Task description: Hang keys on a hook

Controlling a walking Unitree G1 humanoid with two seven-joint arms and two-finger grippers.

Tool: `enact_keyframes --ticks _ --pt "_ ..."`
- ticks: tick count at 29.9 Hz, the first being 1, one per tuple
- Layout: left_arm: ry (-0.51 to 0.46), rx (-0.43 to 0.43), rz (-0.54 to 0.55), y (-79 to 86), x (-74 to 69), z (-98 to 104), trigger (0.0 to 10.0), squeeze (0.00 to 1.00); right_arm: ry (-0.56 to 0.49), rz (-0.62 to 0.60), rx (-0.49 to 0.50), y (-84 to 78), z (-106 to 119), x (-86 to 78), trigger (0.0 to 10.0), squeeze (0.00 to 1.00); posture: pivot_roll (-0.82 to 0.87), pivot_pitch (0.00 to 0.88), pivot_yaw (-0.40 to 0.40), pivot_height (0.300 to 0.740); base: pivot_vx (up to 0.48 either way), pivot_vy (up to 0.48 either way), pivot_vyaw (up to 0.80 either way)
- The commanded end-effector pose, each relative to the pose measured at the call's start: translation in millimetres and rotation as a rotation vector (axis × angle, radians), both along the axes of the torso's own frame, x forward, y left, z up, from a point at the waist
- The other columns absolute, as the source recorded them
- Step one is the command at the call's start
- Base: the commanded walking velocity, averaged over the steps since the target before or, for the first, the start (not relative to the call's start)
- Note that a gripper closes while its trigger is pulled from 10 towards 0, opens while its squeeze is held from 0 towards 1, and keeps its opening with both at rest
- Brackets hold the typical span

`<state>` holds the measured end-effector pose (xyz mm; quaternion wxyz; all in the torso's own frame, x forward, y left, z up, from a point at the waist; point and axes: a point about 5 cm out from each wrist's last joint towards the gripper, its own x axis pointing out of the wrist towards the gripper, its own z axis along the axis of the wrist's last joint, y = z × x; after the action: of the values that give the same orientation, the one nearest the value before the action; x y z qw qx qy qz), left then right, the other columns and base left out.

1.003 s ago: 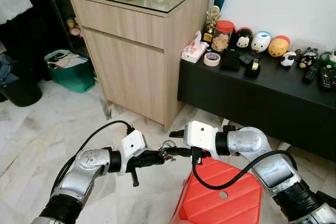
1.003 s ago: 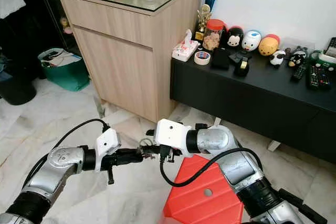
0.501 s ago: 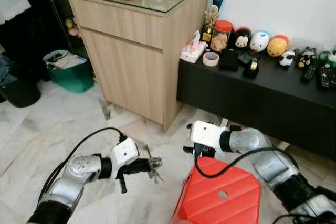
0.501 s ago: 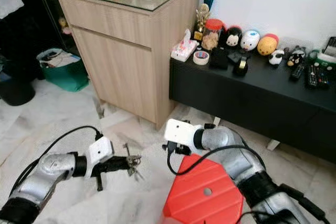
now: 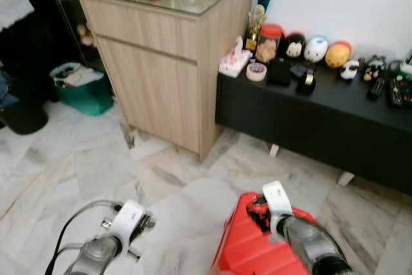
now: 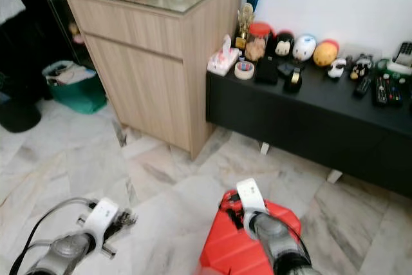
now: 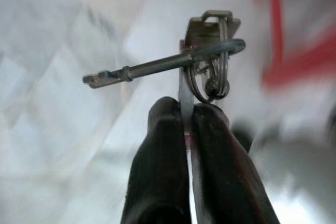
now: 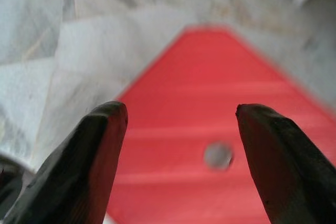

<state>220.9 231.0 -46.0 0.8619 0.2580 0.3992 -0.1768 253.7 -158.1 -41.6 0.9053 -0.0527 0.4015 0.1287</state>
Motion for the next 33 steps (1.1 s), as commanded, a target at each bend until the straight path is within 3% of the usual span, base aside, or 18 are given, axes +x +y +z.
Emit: enact_keyframes --ticks 1,2,6,7,10,14,15,18,25,33 --pt "0.047 0.096 -0.119 -1.2 -13.2 -9.3 10.0 0.00 -0.012 -0.057 0.030 1.1 -1.2 -0.9 10.0 0.00 0.05 0.010 -0.004 0.723 0.000 0.000 0.00" --pt "0.079 0.065 -0.063 -1.3 -23.6 -16.6 10.0 0.00 -0.007 -0.133 0.071 0.8 -4.7 -4.9 10.0 0.00 0.05 0.008 -0.004 0.723 0.000 0.000 0.00" --pt "0.064 -0.194 0.519 11.6 -36.6 -24.7 10.0 0.00 -0.016 -0.246 0.099 -2.3 -9.8 -11.4 10.0 0.00 0.03 0.005 -0.008 0.723 0.000 0.000 0.00" --pt "0.063 -0.200 0.564 13.6 -39.1 -25.8 10.0 0.00 -0.007 -0.262 0.099 -3.3 -11.6 -13.7 10.0 0.00 0.03 0.005 -0.008 0.723 0.000 0.000 0.00" --pt "0.098 -0.168 0.600 12.6 -50.7 -32.4 10.0 0.00 0.029 -0.365 0.116 -10.1 -19.0 -24.7 10.0 0.00 0.03 0.002 -0.016 0.723 0.000 0.000 0.00" --pt "0.102 -0.175 0.606 9.5 -53.0 -34.3 10.0 0.00 0.069 -0.403 0.084 -16.5 -25.9 -36.1 10.0 0.00 0.03 0.002 -0.023 0.723 0.000 0.000 0.00" --pt "0.101 -0.189 0.621 7.5 -53.7 -35.3 10.0 0.00 0.104 -0.444 0.074 -20.7 -32.4 -47.7 10.0 0.00 0.04 0.002 -0.025 0.723 0.000 0.000 0.00" --pt "0.099 -0.214 0.650 3.9 -55.4 -36.9 10.0 0.00 0.145 -0.422 0.058 -20.2 -40.2 -62.3 10.0 0.00 0.04 0.004 -0.024 0.723 0.000 0.000 0.00" --pt "0.107 -0.198 0.628 0.9 -59.9 -39.5 10.0 0.00 0.175 -0.432 0.047 -23.3 -46.7 -76.7 10.0 0.00 0.03 0.003 -0.006 0.723 0.000 0.000 0.00" --pt "0.122 -0.202 0.631 0.8 -64.9 -41.7 10.0 0.00 0.185 -0.449 0.053 -22.7 -48.7 -81.0 10.0 0.00 0.02 0.000 0.005 0.723 0.000 0.000 0.00"
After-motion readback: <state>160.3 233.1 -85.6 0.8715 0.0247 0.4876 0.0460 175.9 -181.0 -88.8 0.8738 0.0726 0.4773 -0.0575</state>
